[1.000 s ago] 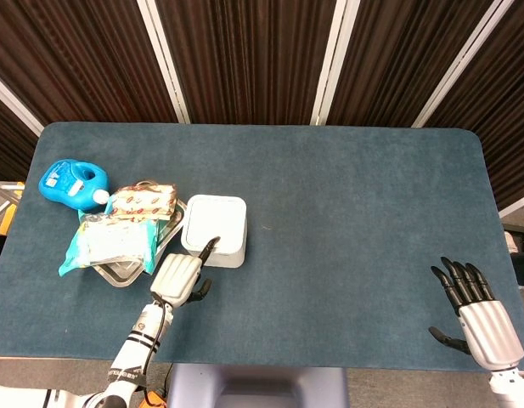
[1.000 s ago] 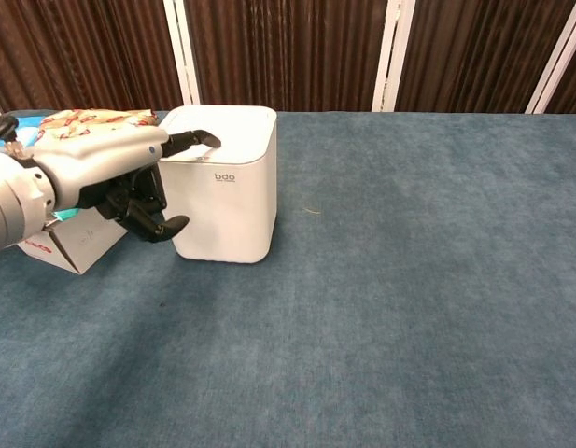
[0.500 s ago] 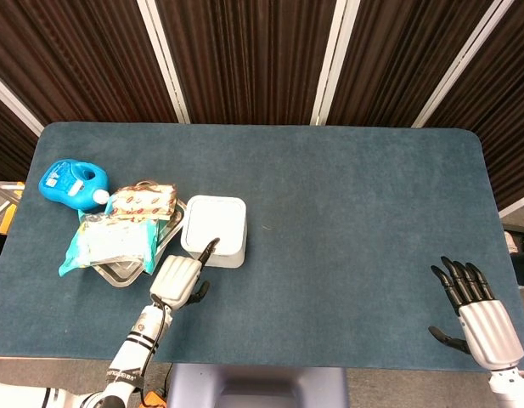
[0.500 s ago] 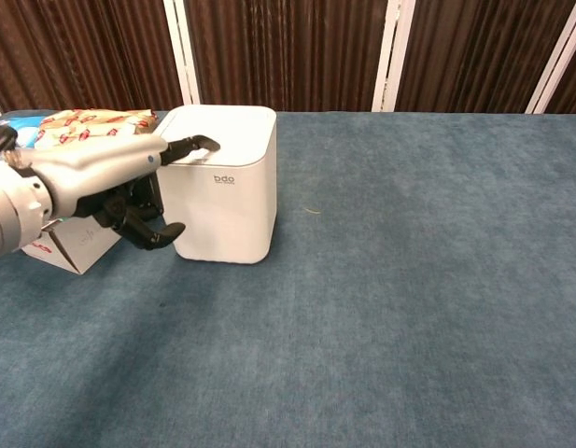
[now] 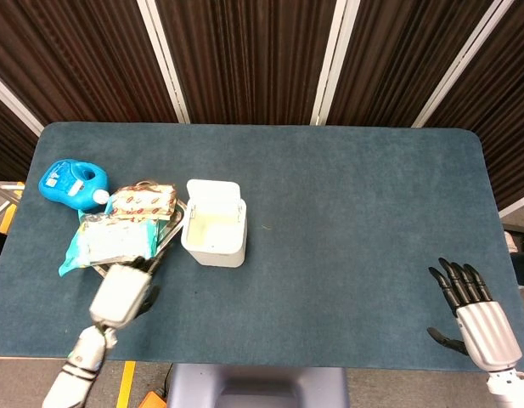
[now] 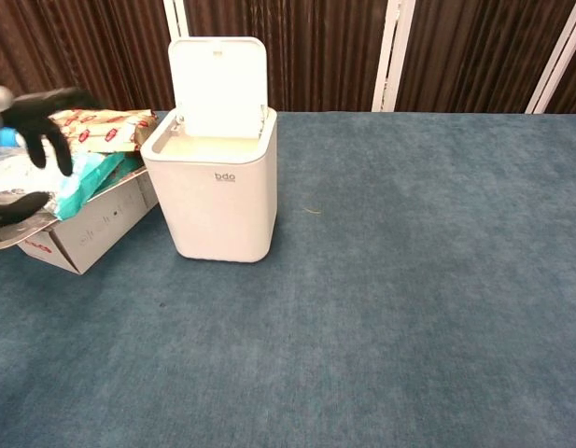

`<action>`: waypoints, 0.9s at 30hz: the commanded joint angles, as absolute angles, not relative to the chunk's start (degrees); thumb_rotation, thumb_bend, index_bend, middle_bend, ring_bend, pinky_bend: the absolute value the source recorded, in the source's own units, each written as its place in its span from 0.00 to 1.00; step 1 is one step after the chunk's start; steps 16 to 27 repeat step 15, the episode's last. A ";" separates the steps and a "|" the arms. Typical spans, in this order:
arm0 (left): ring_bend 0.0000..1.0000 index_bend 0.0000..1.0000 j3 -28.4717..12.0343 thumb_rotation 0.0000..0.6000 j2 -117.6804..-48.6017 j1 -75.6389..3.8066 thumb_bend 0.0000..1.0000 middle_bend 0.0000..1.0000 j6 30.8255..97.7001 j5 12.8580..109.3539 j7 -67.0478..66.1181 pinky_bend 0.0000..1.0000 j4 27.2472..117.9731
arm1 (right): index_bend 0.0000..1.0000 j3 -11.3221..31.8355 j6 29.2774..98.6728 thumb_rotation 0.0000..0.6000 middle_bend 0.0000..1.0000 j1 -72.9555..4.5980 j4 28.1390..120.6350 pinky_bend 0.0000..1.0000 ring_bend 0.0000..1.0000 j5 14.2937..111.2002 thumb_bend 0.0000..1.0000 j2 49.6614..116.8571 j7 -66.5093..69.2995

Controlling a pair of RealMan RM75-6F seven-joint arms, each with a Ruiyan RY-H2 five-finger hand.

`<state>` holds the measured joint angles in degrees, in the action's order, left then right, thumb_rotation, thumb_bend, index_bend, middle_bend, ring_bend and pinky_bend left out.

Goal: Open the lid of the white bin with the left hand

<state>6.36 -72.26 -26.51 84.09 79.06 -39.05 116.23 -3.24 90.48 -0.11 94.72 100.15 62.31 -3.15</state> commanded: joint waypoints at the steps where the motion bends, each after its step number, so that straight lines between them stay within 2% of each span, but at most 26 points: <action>1: 0.00 0.00 14.29 1.00 -68.28 -16.50 0.45 0.00 92.55 88.40 -27.02 0.09 106.15 | 0.00 -3.27 90.00 1.00 0.00 -0.20 94.92 0.00 0.00 99.87 0.08 62.47 -3.69; 4: 0.00 0.00 14.85 1.00 -69.86 -11.10 0.44 0.00 96.89 88.34 -16.66 0.02 95.92 | 0.00 -3.30 89.54 1.00 0.00 -0.26 95.21 0.00 0.00 99.71 0.08 62.78 -4.72; 5: 0.00 0.00 14.17 1.00 -69.99 -9.60 0.44 0.00 96.98 85.75 -15.34 0.01 94.85 | 0.00 -3.38 89.32 1.00 0.00 -0.30 95.33 0.00 0.00 99.79 0.08 62.90 -5.20; 8: 0.00 0.00 12.56 1.00 -69.96 -8.84 0.43 0.00 98.39 87.52 -13.82 0.00 92.70 | 0.00 -3.68 88.88 1.00 0.00 -0.37 95.40 0.00 0.00 100.17 0.08 63.24 -6.10; 15: 0.00 0.00 10.48 1.00 -70.17 -7.98 0.43 0.00 95.94 87.52 -15.22 0.00 92.24 | 0.00 -3.59 89.04 1.00 0.00 -0.38 95.37 0.00 0.00 100.02 0.08 63.05 -5.62; 27: 0.00 0.00 10.48 1.00 -70.17 -7.98 0.43 0.00 95.94 87.52 -15.22 0.00 92.24 | 0.00 -3.59 89.04 1.00 0.00 -0.38 95.37 0.00 0.00 100.02 0.08 63.05 -5.62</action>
